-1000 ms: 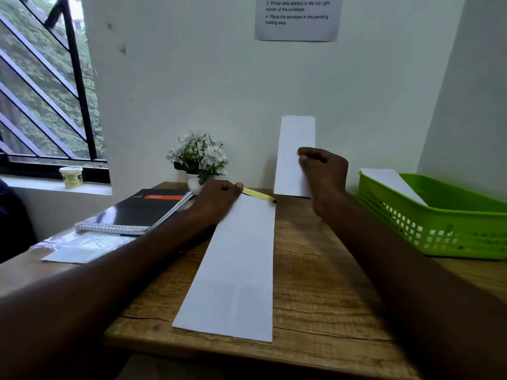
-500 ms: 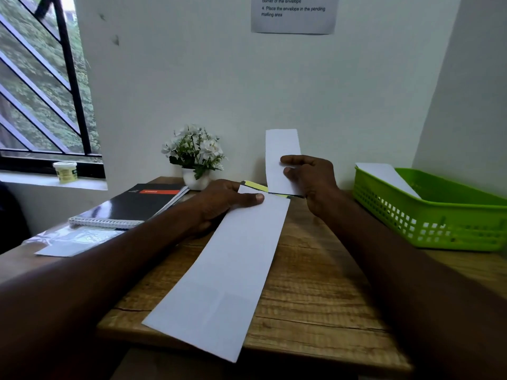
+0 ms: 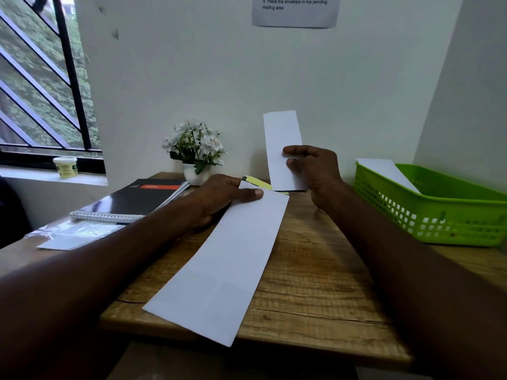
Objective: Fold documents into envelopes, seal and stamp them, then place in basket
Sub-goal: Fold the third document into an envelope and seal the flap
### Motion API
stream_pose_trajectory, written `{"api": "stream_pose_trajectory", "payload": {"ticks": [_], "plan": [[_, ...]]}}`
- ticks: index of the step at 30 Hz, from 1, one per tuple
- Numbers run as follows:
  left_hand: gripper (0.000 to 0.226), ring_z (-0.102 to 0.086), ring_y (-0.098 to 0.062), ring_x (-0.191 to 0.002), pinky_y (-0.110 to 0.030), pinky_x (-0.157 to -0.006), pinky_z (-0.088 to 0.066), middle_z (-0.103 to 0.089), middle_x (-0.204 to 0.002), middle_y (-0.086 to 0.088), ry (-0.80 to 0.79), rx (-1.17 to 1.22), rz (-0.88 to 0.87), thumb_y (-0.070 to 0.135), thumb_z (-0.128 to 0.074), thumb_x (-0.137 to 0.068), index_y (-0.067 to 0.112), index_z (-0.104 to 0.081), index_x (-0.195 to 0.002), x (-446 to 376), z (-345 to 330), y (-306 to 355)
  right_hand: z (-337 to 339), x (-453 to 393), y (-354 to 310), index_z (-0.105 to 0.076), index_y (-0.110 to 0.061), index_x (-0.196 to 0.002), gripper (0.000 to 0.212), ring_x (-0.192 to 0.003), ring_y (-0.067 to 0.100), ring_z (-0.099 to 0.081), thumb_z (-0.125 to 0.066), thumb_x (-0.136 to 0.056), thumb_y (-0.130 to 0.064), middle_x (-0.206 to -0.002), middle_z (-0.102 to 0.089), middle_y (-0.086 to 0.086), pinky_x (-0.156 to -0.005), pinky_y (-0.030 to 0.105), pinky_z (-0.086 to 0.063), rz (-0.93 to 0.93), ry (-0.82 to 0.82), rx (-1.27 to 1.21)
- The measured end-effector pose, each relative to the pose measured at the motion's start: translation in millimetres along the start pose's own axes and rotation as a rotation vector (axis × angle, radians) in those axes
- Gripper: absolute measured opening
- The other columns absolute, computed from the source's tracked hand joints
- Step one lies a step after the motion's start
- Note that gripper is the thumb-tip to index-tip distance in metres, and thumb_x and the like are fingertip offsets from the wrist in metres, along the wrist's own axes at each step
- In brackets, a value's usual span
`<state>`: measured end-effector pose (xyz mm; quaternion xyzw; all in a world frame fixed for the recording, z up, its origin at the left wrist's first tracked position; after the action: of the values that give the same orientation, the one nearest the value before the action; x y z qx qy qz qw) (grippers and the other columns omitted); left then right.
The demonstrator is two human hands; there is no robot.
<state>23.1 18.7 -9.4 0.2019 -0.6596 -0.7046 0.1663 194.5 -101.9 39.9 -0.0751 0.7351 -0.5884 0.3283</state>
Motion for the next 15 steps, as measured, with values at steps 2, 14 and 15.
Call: {"api": "stream_pose_trajectory", "payload": {"ticks": [2, 14, 15], "plan": [[0.034, -0.075, -0.034, -0.096, -0.042, -0.086, -0.062, -0.077, -0.108, -0.021, -0.004, -0.002, -0.001, 0.014, -0.083, -0.083, -0.001, -0.075, -0.113, -0.3, 0.2, 0.0, -0.7, 0.3, 0.4, -0.081, -0.024, -0.082, 0.035, -0.104, 0.019, -0.071, -0.071, -0.08, 0.01, -0.102, -0.079, -0.005, -0.096, 0.036, -0.059, -0.003, -0.005, 0.014], [0.032, -0.076, -0.031, -0.09, -0.038, -0.078, -0.064, -0.077, -0.106, -0.021, -0.009, 0.002, 0.012, 0.014, -0.081, -0.085, 0.0, -0.075, -0.113, 1.9, -0.1, 0.1, 1.4, 0.9, -2.0, -0.082, -0.023, -0.089, 0.035, -0.104, 0.017, -0.07, -0.068, -0.081, 0.008, -0.103, -0.078, -0.008, -0.088, 0.029, -0.058, 0.036, -0.003, 0.085], [0.032, -0.076, -0.032, -0.091, -0.038, -0.078, -0.064, -0.077, -0.106, -0.021, -0.008, 0.004, 0.012, 0.014, -0.081, -0.085, 0.0, -0.075, -0.113, 1.6, -0.1, 0.3, 0.9, 0.9, -2.6, -0.082, -0.023, -0.089, 0.035, -0.103, 0.016, -0.07, -0.068, -0.081, 0.008, -0.102, -0.077, -0.008, -0.088, 0.028, -0.058, 0.037, -0.006, 0.087]]}}
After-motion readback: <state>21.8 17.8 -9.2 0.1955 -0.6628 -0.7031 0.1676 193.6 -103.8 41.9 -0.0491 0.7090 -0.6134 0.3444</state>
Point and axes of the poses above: each hand's wrist, its own x-axis away from the middle knuckle, its own z-axis out of the back of the hand, y = z × x, the point moved 6 cm from there along -x, towards the middle knuckle
